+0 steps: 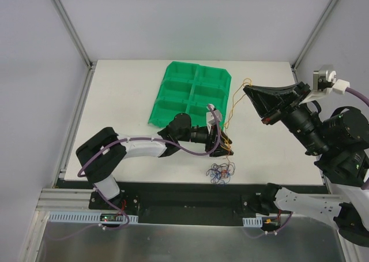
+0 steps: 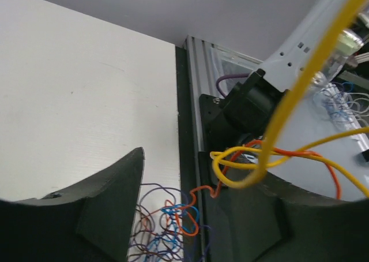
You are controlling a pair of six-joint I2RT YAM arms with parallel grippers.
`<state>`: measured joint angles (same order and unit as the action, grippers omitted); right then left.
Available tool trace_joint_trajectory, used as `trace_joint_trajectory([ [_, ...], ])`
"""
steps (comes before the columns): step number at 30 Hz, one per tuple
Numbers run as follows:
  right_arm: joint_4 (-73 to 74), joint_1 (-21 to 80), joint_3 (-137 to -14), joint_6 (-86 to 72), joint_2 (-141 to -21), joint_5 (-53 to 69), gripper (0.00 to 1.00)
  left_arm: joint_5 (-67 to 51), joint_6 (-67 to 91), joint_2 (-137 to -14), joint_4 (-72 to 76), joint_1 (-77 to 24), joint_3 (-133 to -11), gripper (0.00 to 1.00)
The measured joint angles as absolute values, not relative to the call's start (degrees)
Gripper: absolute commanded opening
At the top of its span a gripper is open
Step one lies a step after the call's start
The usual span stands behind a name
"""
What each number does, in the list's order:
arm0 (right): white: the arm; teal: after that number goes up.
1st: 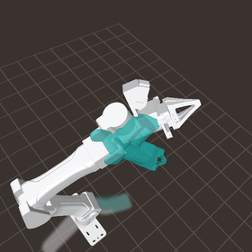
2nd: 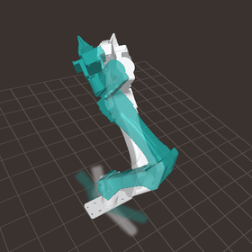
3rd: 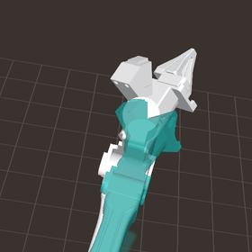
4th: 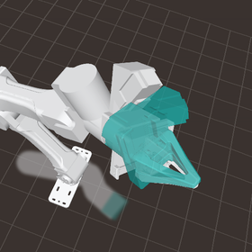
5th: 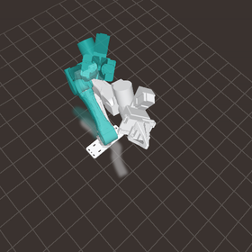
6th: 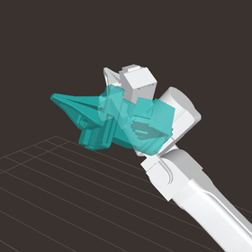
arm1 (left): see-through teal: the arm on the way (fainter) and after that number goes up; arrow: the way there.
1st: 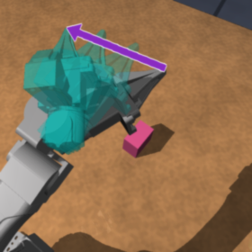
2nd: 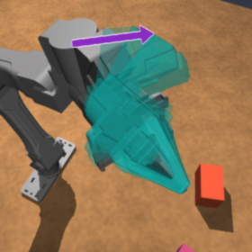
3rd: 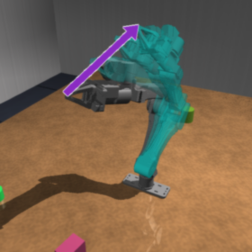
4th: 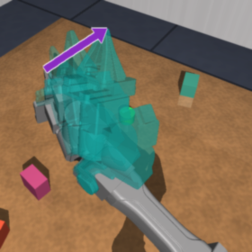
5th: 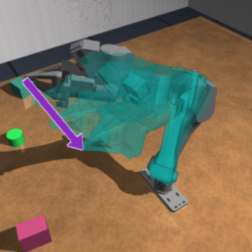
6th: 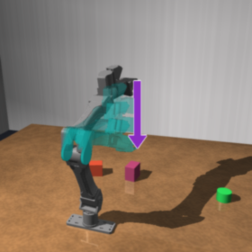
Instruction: Untangle the cables
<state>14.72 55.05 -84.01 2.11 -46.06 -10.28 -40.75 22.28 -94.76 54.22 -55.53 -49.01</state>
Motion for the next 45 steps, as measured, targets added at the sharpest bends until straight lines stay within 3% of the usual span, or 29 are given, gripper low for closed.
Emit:
trace_joint_trajectory([
  [3, 14.72, 55.05, -83.90, 2.09, -45.89, -10.28, 0.01, -40.12, 23.33, -96.60, 53.52, -55.53, -50.94, 0.14],
  [6, 14.72, 55.05, -83.79, 2.42, -45.78, -10.98, 0.01, -36.82, 21.91, -96.51, 50.28, -55.51, -51.24, 0.00],
  [12, 14.94, 55.05, -85.03, 4.67, -47.37, -16.53, 0.01, -24.58, 20.12, -88.92, 42.00, -52.40, -41.47, 0.00],
  [18, 14.02, 55.02, -85.14, 8.34, -47.81, -23.83, 0.01, -8.10, 21.37, -74.98, 26.22, -41.21, -30.20, 0.00],
  [26, 9.72, 54.85, -82.19, 10.90, -48.40, -29.39, 0.01, 10.72, 22.74, -55.51, 11.38, -39.75, -26.59, 0.00],
  [35, 12.43, 49.74, -80.71, 7.11, -59.59, -27.57, 0.01, 15.03, 25.43, -50.19, 6.13, -39.70, -25.36, 0.00],
  [45, 16.34, 36.88, -80.71, -2.92, -68.79, -13.61, 0.01, 13.85, 28.25, -50.11, 4.16, -39.70, -24.40, 0.00],
])
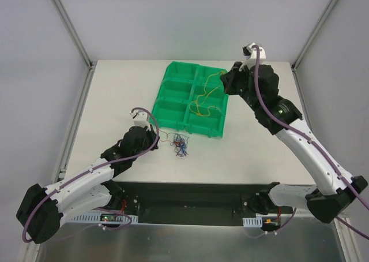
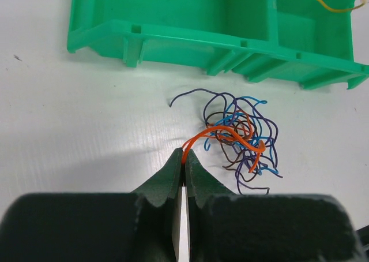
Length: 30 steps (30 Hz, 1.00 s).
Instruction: Untangle the cables
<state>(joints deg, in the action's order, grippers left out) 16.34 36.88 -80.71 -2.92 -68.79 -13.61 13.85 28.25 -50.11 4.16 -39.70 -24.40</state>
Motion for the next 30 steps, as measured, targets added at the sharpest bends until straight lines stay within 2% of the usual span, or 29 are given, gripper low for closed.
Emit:
trace_joint_trajectory([
  [19, 15.42, 32.82, -71.55, -8.54, -85.41, 0.43, 0.01, 6.76, 29.34, -50.11, 3.90, -39.70, -24.73, 0.00],
  [30, 18.85, 33.15, -75.00, -2.63, -94.32, -8.34, 0.01, 3.03, 29.39, -48.14, 3.49, -39.70, -24.93, 0.00],
])
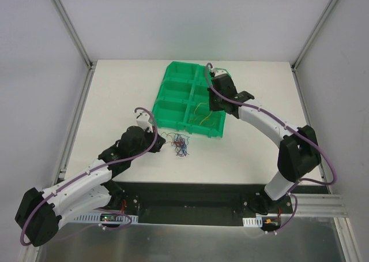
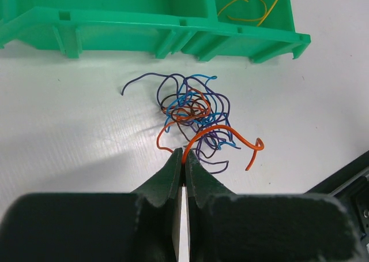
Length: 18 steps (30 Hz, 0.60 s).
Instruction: Untangle the cables
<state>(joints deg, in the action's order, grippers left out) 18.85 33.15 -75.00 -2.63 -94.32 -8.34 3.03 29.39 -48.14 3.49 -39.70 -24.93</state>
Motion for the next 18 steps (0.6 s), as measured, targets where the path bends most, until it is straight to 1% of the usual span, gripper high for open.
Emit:
trace_joint_trajectory([
  [7, 19.20, 38.15, -76.49, 2.20, -97.78, -13.76, 0.01, 1.65, 30.13, -47.35, 3.27, -39.70, -24.93, 0.00],
  [8, 19.22, 39.11, -76.51, 2.26, -98.76, -14.06, 0.03, 1.48, 30.30, -47.35, 3.11, -39.70, -24.93, 0.00],
  [10, 19.59, 40.16, -76.47, 2.17, -100.07, -14.17, 0.13, 1.15, 30.59, -47.33, 2.35, -39.70, -25.04, 0.00],
  [12, 19.77, 40.62, -75.92, 1.93, -100.51, -14.11, 0.30, 0.25, 30.74, -47.09, 1.37, -39.70, -25.34, 0.00],
  [14, 19.94, 40.53, -75.53, 1.96, -100.49, -14.26, 0.42, -0.12, 30.87, -46.33, 0.49, -39.70, -25.65, 0.00],
  [16, 20.12, 40.32, -75.53, 2.07, -100.49, -14.35, 0.56, -0.60, 30.98, -45.21, 0.03, -39.70, -26.15, 0.00],
  [18, 20.45, 40.16, -75.53, 2.11, -100.16, -14.35, 0.62, -1.02, 31.00, -44.53, -0.05, -39.70, -26.96, 0.00],
])
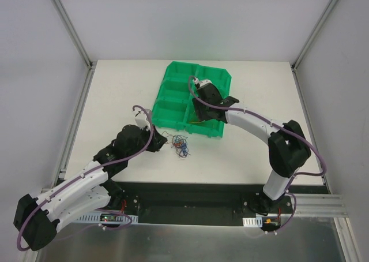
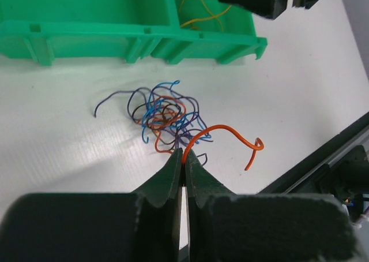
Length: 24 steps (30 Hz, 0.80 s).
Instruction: Untangle the cables
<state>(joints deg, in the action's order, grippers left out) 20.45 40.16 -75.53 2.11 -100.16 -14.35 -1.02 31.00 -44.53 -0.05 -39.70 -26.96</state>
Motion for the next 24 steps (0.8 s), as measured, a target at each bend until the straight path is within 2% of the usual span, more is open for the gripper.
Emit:
trace_joint_trajectory([
  [7, 22.09, 39.94, -72.49, 1.89, -92.68, -13.58, 0.73, -1.72, 31.40, -43.57, 0.01, -39.70, -30.24, 0.00],
  [12, 14.92, 41.41, -61.73, -1.13, -82.76, -5.37, 0.82, -2.59, 31.35, -43.16, -1.19, -39.70, -32.05, 0.00],
  [16, 4.86, 48.21, -50.39, -0.03, -77.32, 2.11, 0.83, -3.11, 31.33, -43.09, -2.09, -39.70, -34.41, 0.00],
  [21, -6.17, 55.86, -43.55, 1.28, -76.77, 4.91, 0.84, -5.63, 31.79, -43.09, -2.50, -39.70, -36.45, 0.00],
  [24, -15.14, 57.76, -39.99, 0.14, -76.75, 3.20, 0.73, -7.73, 32.45, -43.00, -2.70, -39.70, -37.82, 0.00],
])
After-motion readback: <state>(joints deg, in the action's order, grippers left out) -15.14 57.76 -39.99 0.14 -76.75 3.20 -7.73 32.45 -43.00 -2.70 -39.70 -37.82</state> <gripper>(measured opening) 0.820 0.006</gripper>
